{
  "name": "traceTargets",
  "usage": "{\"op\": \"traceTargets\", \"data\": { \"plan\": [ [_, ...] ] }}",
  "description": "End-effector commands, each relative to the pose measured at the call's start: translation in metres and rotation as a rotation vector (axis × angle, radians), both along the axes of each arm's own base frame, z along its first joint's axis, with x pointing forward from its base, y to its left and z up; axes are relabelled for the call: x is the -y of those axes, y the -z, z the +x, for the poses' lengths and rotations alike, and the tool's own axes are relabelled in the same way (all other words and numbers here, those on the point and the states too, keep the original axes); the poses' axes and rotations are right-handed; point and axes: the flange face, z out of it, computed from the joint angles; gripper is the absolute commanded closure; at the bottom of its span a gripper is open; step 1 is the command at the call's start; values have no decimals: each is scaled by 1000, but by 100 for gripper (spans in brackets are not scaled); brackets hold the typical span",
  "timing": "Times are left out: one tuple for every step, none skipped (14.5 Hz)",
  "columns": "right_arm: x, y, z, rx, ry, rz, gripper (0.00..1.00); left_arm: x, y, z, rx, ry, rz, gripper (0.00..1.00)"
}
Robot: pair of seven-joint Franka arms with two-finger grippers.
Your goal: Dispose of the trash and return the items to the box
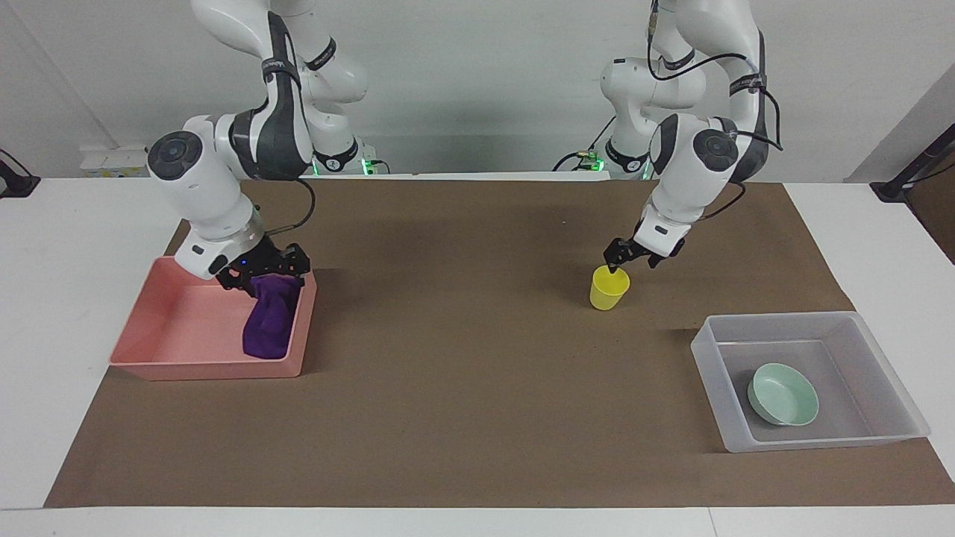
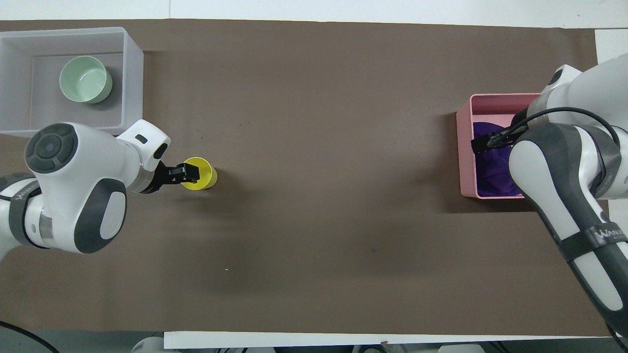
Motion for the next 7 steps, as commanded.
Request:
{"op": "traceTargets", "data": {
  "plan": [
    [1,-36,0,-14,-2,-14,1,-9,7,-10,43,-25,-13,100],
    [1,-54,1,-28,-6,-23,1,-9,8,-9,43,-23,-13,100],
    [5,-72,0,-46,-5,-34,1,-10,8,-9,42,-25,-13,100],
    [5,-85,-3,-66,-8,-38,1,-11,6,-7,50,-27,-15,100],
    [5,-93,-6,-75,-7,-40,1,-11,5,-4,55,-27,-17,100],
    [10,-101,-12,-80,1,-40,1,-12,1,5,57,-38,-19,100],
    [10,-106,-16,-86,1,-41,1,-9,-13,21,69,-51,-25,100]
  ]
}}
